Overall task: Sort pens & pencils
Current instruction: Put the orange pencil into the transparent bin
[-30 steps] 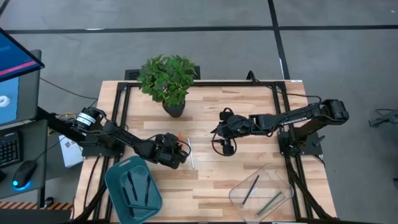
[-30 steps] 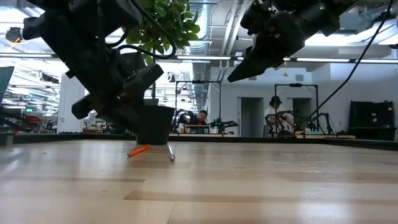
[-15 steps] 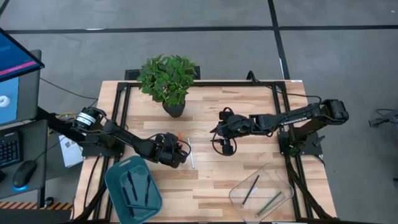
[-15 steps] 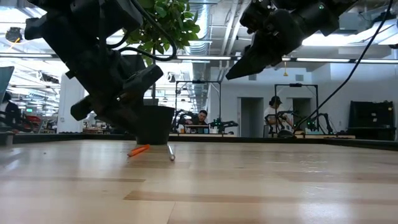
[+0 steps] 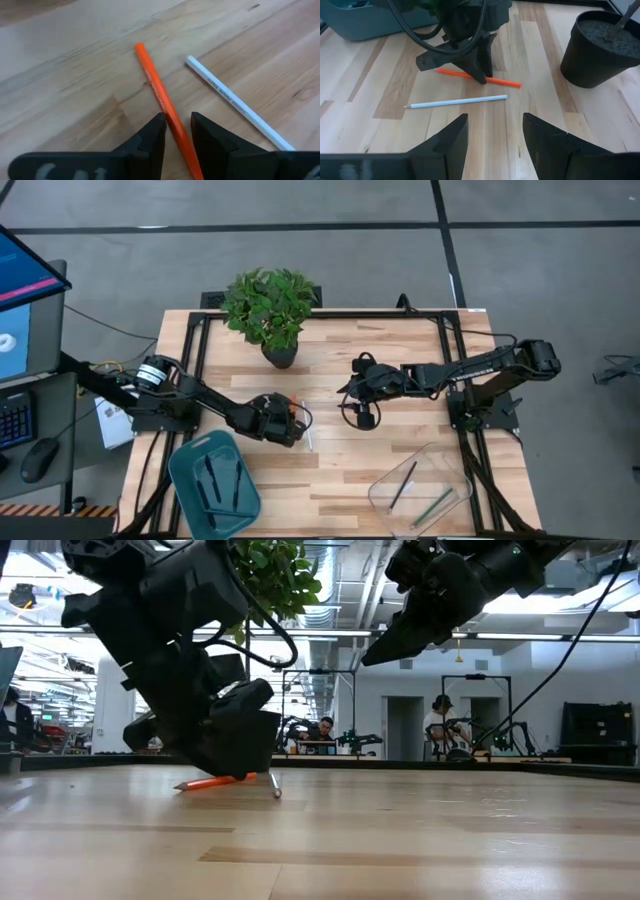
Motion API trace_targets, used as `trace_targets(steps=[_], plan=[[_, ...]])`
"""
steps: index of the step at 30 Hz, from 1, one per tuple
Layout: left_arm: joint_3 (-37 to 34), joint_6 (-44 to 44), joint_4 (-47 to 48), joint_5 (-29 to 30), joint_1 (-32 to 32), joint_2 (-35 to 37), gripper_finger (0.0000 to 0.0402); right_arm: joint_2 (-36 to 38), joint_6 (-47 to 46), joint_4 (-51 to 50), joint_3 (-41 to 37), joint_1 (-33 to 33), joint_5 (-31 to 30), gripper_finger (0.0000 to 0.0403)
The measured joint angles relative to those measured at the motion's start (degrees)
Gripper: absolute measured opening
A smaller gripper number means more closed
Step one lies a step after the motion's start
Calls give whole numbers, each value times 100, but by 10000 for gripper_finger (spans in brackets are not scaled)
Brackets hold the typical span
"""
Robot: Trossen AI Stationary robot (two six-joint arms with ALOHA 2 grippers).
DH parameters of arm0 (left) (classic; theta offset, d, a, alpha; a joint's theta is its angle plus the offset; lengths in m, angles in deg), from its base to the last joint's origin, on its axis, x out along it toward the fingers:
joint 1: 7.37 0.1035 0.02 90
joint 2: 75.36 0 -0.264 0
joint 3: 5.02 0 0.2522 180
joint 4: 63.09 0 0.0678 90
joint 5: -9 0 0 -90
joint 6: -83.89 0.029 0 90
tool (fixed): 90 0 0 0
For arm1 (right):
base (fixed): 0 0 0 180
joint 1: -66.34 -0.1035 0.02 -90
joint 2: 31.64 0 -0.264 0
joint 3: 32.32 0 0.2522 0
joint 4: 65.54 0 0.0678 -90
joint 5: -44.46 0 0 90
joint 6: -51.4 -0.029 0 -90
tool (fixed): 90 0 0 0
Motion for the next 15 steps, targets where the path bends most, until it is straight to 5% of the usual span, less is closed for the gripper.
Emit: trace_targets(steps=[15], plan=[[160, -78, 619, -290, -176, -21, 89, 0, -50, 0, 0, -9, 18, 209]])
